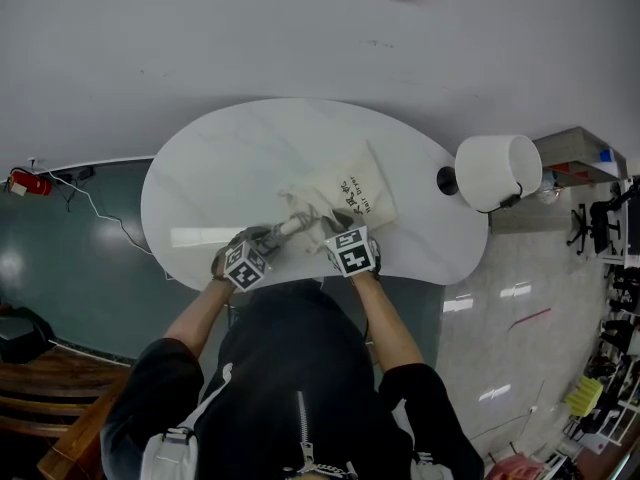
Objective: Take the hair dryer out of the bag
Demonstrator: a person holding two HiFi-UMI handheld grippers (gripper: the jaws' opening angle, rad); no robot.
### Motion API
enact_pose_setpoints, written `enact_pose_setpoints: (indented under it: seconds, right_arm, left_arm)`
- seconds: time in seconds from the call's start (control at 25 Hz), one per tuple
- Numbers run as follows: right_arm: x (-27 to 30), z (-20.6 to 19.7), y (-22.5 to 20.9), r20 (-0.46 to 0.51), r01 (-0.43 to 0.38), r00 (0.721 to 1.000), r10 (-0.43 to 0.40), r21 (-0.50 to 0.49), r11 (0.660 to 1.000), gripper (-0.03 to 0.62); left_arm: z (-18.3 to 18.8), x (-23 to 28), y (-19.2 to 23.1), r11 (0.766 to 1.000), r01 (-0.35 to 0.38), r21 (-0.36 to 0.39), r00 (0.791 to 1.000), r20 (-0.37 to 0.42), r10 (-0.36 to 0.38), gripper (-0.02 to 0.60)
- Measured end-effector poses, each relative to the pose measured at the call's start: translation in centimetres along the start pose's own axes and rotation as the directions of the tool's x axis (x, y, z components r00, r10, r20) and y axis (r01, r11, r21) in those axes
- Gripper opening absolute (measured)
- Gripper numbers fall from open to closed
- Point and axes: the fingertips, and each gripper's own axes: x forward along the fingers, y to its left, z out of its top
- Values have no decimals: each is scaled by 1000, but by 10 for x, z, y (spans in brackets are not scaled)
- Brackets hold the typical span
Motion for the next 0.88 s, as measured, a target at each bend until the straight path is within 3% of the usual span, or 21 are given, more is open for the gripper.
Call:
enact_pose_setpoints:
  seconds: [0.88]
  right_arm:
    - [3, -4, 1, -10, -9, 1000, 9, -5, 1000, 71]
  left_arm:
    - [-40, -3, 2, 1000, -9, -14, 996, -88, 8, 198]
